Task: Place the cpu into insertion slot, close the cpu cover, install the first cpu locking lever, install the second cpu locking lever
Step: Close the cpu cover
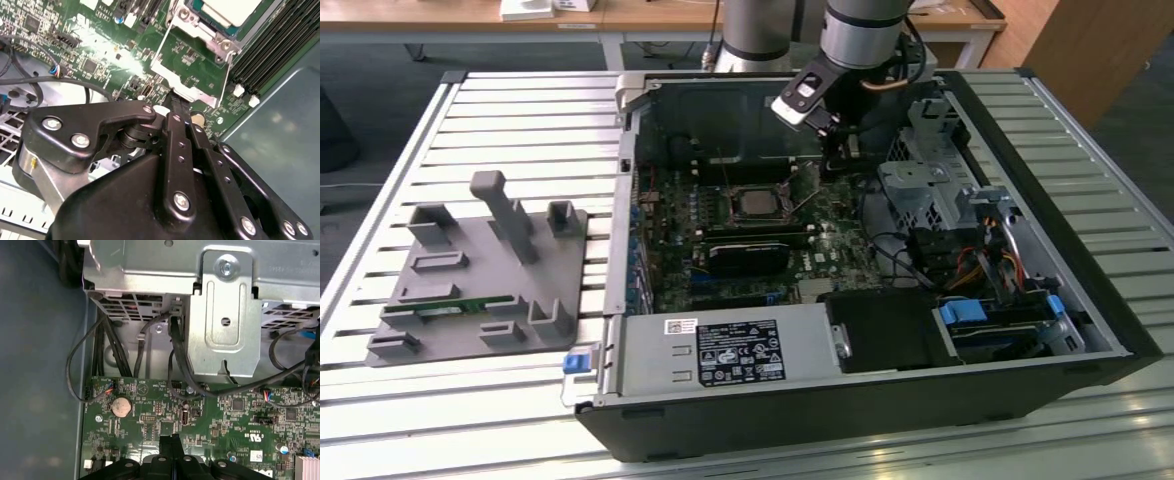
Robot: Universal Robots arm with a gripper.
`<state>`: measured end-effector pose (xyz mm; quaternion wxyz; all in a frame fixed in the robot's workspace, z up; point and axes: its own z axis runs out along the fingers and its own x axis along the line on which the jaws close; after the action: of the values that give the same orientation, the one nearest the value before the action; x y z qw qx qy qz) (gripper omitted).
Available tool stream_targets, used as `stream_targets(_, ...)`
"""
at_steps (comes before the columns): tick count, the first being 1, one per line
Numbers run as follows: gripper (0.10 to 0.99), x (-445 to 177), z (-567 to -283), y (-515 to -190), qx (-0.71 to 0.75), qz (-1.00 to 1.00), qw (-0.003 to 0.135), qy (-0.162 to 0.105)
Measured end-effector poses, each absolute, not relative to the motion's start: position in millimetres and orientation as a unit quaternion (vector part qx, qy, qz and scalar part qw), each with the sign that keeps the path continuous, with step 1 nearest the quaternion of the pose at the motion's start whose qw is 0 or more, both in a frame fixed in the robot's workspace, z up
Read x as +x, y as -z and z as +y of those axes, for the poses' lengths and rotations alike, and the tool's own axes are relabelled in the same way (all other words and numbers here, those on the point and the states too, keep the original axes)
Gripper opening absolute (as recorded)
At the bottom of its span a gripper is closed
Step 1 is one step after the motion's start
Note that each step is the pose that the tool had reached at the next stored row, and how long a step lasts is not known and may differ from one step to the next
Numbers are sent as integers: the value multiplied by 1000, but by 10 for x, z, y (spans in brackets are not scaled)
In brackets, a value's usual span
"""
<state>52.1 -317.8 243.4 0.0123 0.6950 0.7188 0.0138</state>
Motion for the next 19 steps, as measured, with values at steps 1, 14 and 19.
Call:
stream_targets(1, 106, 507, -3178, -2433, 695, 719, 12, -14)
stream_targets(14, 106, 362, -3178, -2431, 695, 719, 12, -14)
stream_targets(19, 106, 322, -3179, -2431, 695, 719, 12, -14)
